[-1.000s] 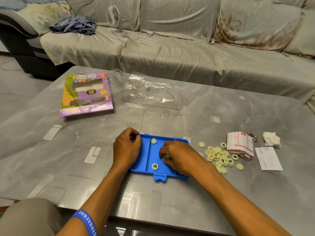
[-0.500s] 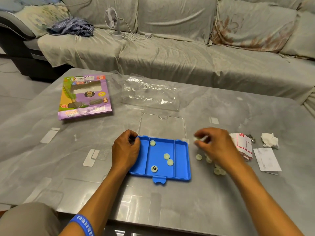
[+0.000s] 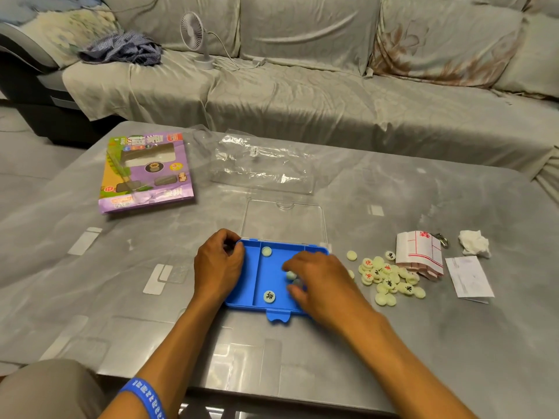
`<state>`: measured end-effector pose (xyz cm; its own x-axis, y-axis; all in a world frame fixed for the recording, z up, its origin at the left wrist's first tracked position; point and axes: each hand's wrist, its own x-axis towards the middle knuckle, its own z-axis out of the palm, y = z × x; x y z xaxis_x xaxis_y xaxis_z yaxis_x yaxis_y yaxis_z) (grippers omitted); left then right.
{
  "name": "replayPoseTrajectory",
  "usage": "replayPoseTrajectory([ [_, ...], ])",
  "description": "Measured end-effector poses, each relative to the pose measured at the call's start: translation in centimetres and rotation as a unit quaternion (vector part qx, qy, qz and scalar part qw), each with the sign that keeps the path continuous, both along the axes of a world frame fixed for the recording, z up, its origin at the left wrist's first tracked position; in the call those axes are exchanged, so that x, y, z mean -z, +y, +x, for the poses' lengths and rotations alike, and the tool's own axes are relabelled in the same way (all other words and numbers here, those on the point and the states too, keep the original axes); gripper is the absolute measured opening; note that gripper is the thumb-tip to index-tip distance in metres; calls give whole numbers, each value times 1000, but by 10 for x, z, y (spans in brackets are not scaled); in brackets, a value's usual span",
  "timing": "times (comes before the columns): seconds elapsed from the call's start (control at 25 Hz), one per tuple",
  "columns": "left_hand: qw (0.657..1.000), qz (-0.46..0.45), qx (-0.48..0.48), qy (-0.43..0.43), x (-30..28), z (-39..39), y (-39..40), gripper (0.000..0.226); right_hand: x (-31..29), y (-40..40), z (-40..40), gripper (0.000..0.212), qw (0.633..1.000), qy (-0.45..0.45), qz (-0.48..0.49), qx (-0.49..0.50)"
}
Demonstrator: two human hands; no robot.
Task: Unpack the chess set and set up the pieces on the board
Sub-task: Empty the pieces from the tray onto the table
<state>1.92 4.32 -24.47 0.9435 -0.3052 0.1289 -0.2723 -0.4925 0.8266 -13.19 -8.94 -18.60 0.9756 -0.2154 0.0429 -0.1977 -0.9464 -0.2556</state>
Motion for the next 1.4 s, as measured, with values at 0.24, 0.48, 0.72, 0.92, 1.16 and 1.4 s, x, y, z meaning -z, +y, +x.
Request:
replayPoseTrajectory([
  [0.24,1000,-4,1,-6,-1,1,0,6,7,21,15,24,984,89,-155,1],
  [0.48,1000,-4,3,-5,0,0,1,6,17,17,21,27,998,41,-46,1],
  [0.72,1000,-4,5,-1,1,3,-1,7,-5,-35,-1,23,967,-152,158,133],
  [0.92,1000,5,0,-3,2,2,-1,6,-1,-96,-47,22,953,25,38,299],
  [1.16,1000,-2,-1,-1,-1,-1,0,6,-4,-2,-1,28,993,2,106,-55],
  [1.4,1000,-1,5,-11,0,1,0,4,8,14,29,18,990,77,83,-79],
])
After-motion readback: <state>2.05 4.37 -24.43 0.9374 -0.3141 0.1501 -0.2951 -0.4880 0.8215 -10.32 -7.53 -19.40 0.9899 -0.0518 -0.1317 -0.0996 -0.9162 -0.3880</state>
